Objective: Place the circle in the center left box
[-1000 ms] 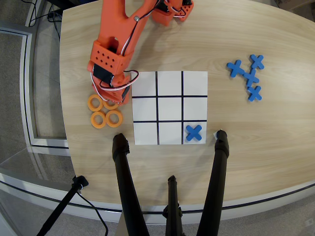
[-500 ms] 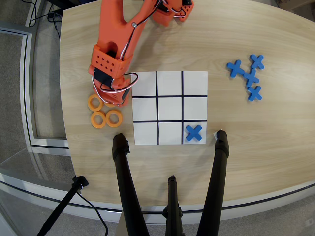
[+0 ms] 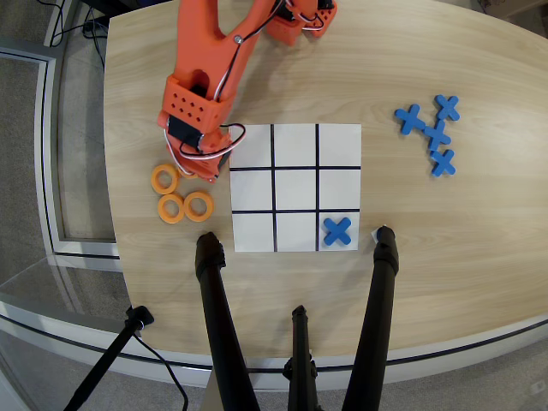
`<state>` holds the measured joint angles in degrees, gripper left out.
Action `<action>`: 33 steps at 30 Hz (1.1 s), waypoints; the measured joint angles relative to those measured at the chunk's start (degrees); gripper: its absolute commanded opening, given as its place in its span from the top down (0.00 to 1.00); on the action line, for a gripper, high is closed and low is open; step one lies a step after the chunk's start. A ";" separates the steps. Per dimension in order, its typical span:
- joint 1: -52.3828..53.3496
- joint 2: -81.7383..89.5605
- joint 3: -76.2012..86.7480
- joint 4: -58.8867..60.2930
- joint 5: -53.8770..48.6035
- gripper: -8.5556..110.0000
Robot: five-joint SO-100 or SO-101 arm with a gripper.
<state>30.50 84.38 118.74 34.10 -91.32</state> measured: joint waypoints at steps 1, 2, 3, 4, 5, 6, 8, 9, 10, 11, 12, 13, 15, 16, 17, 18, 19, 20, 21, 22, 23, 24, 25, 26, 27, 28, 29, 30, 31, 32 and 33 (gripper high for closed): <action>-0.62 0.88 0.97 0.00 0.70 0.93; -1.41 2.02 1.93 0.18 1.49 0.93; -2.29 2.99 2.81 0.53 2.29 0.93; -3.25 4.31 3.96 0.97 3.16 0.93; -4.31 5.89 5.36 1.32 3.87 0.93; -5.54 7.73 6.94 1.41 4.39 0.93; -8.26 12.13 9.93 1.41 5.45 0.93; -9.67 14.50 11.51 1.41 6.06 0.93; -11.51 17.14 13.01 1.41 6.42 0.93; -13.62 19.95 14.59 1.41 6.94 0.93; -15.91 22.68 16.00 1.41 7.56 0.93; -18.28 25.40 17.40 1.41 8.17 0.93; -23.55 30.59 19.42 1.85 9.93 0.93; -26.28 32.52 19.42 2.81 10.90 0.93; -29.09 33.93 19.25 4.13 12.04 0.93; -31.82 34.63 18.90 5.71 13.18 0.93; -34.54 34.98 18.19 7.29 14.41 0.93; -37.00 35.16 16.96 8.79 15.47 0.93; -39.29 35.24 15.91 10.02 16.35 0.93; -41.66 35.24 15.03 10.81 17.23 0.93; -44.03 35.24 14.15 11.25 18.11 0.93; -46.23 34.80 13.10 11.51 18.90 0.93; -48.43 33.84 11.69 11.78 19.60 0.93; -50.01 32.61 10.37 11.87 19.95 0.93; -51.15 31.20 9.14 11.87 20.21 0.93; -52.03 29.44 7.91 11.87 20.30 0.93; -52.56 27.42 6.50 11.87 20.39 0.93; -53.00 25.22 4.92 11.60 20.48 0.93; -53.35 22.59 3.25 11.16 20.48 0.93; -53.61 19.78 1.49 10.37 20.48 0.93; -53.70 17.23 0.18 9.76 20.48 0.93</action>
<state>-23.20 101.60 118.92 43.86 -70.84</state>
